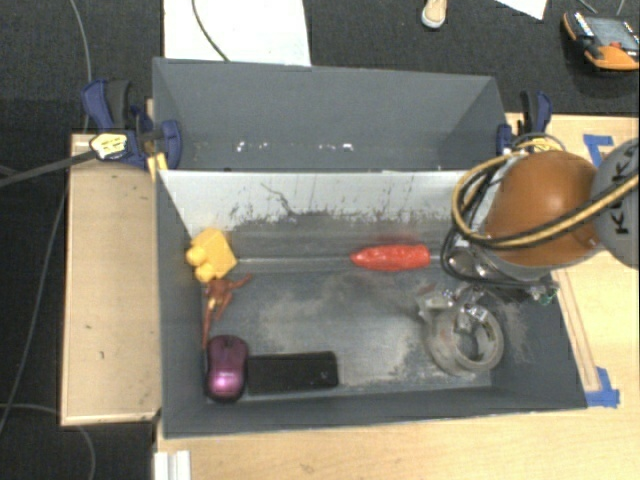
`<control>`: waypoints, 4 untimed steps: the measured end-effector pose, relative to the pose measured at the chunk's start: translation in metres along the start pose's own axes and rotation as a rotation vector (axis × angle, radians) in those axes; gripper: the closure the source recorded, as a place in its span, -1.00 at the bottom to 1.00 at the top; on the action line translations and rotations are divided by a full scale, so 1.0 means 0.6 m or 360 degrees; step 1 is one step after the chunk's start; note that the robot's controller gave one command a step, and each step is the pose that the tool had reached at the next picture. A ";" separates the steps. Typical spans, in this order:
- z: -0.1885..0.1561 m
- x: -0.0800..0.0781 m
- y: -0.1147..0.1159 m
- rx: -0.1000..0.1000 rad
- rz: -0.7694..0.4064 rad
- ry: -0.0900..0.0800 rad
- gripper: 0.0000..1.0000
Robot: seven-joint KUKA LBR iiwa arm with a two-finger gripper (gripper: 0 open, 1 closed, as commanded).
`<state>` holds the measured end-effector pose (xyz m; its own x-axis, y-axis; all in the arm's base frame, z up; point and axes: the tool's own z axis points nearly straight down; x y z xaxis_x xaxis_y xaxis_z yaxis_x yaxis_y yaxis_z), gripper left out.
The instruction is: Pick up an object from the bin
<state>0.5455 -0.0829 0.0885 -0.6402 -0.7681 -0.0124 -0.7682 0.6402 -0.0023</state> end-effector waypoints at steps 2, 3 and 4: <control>-0.031 -0.001 0.000 0.0005 0.0005 -0.0006 1.00; -0.041 -0.002 0.000 0.0007 0.0007 -0.0008 1.00; -0.050 -0.002 0.000 0.0010 0.0010 -0.0013 1.00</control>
Offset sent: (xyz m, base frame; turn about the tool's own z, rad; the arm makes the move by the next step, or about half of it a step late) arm 0.0002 -0.0001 0.0236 0.0004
